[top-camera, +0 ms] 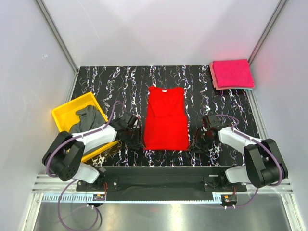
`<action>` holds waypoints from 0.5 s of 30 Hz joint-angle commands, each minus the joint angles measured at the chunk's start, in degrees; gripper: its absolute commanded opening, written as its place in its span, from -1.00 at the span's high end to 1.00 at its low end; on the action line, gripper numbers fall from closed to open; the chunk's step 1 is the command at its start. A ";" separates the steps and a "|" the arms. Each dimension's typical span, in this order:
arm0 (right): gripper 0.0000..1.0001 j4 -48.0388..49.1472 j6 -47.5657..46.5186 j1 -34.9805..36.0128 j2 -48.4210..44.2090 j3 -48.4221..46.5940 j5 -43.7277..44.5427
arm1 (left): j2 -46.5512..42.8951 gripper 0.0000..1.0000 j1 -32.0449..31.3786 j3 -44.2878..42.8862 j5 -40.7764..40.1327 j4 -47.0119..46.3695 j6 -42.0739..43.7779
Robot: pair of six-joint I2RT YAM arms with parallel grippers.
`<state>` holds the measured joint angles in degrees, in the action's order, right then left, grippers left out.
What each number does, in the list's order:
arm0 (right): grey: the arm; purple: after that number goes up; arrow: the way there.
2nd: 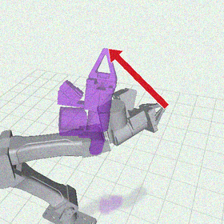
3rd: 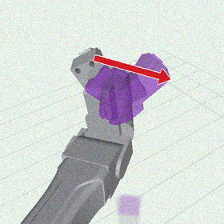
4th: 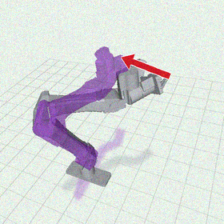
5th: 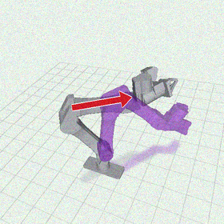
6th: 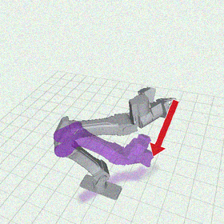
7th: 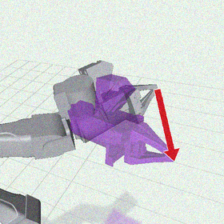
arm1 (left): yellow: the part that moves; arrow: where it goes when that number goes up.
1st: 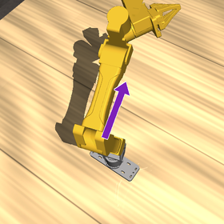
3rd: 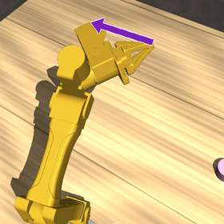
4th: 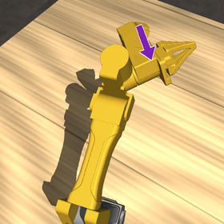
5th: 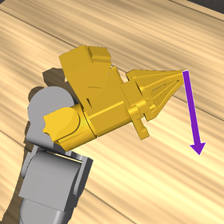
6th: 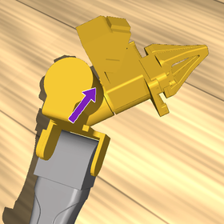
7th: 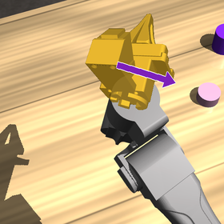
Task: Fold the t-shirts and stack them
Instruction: Fold the tshirt
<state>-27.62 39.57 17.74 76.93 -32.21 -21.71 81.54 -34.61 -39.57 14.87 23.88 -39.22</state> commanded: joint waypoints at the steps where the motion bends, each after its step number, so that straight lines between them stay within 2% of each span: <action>1: 0.20 2.48 0.50 0.28 1.29 0.48 -1.22 | 1.51 0.07 -0.11 1.07 1.91 -4.10 -0.85; 5: 0.21 3.45 0.77 0.37 1.82 1.27 -1.22 | 3.10 0.12 -0.11 1.69 2.17 -5.85 -1.12; 8: 0.29 3.18 0.68 0.37 1.39 1.36 -0.70 | 3.54 0.29 -0.11 2.13 1.92 -5.69 -1.47; 9: 0.40 3.10 0.86 0.28 1.21 1.36 -0.61 | 3.54 0.34 -0.11 2.13 1.83 -5.69 -1.47; 11: 0.59 3.27 0.77 0.28 1.03 1.36 -0.08 | 3.45 0.62 -0.11 1.78 1.74 -5.51 -1.38; 12: 0.88 3.27 0.77 0.28 0.95 1.36 0.09 | 3.54 0.73 -0.11 1.69 1.56 -5.25 -1.38; 13: 1.00 3.10 0.77 0.28 1.12 1.36 0.35 | 3.37 0.84 -0.11 1.52 1.56 -5.07 -1.38; 14: 1.00 3.09 0.68 0.37 0.86 1.36 0.44 | 3.37 1.00 -0.11 1.34 1.74 -4.98 -1.47; 15: 1.00 3.18 0.59 0.37 0.60 1.44 0.36 | 3.10 1.00 -0.11 1.17 1.82 -4.81 -1.56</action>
<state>-25.06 40.53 17.74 78.04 -31.03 -23.14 84.44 -34.61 -38.50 16.93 19.20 -41.06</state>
